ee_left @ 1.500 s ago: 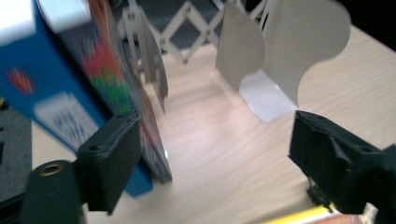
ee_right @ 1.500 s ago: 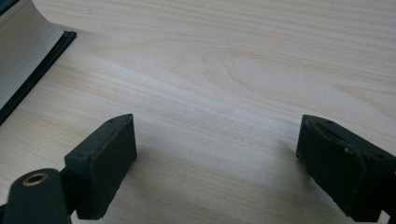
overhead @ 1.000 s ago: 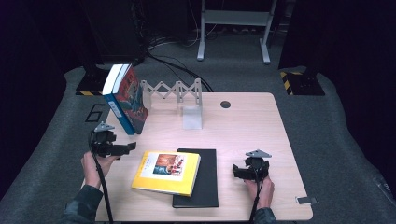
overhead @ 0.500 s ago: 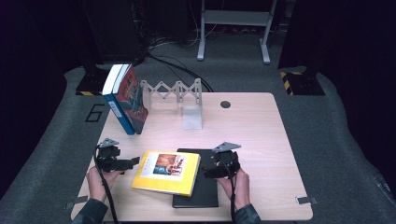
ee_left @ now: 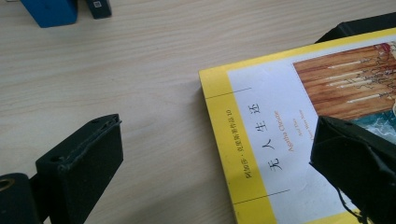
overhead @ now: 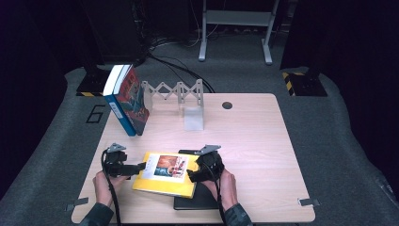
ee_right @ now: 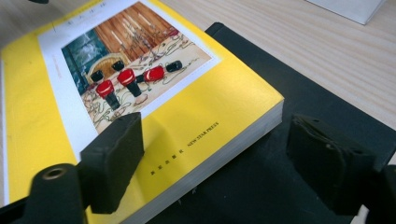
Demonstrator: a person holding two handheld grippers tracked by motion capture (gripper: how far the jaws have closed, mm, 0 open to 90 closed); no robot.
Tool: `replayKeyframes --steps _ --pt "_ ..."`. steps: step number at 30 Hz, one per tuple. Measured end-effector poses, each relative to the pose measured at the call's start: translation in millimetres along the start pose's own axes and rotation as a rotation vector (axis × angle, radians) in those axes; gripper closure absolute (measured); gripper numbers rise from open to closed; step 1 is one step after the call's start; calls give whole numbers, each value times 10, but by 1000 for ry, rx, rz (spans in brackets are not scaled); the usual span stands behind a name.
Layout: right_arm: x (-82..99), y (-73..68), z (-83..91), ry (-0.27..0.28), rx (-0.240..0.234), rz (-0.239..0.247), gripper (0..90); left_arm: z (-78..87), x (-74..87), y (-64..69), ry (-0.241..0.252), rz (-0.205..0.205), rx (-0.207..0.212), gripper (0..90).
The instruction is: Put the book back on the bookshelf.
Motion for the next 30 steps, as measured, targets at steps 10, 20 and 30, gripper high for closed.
replayKeyframes --steps 10,20,30 --pt "78 -23 -27 3 12 -3 253 -82 34 118 -13 -12 24 53" --pt "76 -17 -28 9 10 0 260 -119 30 217 -34 -35 94 89" --pt "77 -8 -28 15 10 -1 268 -159 25 284 -47 -11 145 99"
Point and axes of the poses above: each handheld gripper's, and its own axes: z roughly backward along the jaws, x roughly out of its underside, y roughly to its right, the point moved 3 cm from there along -z, roughly forward along the jaws, and after that the axes turned 9 degrees about -y, right-handed, at the moved point
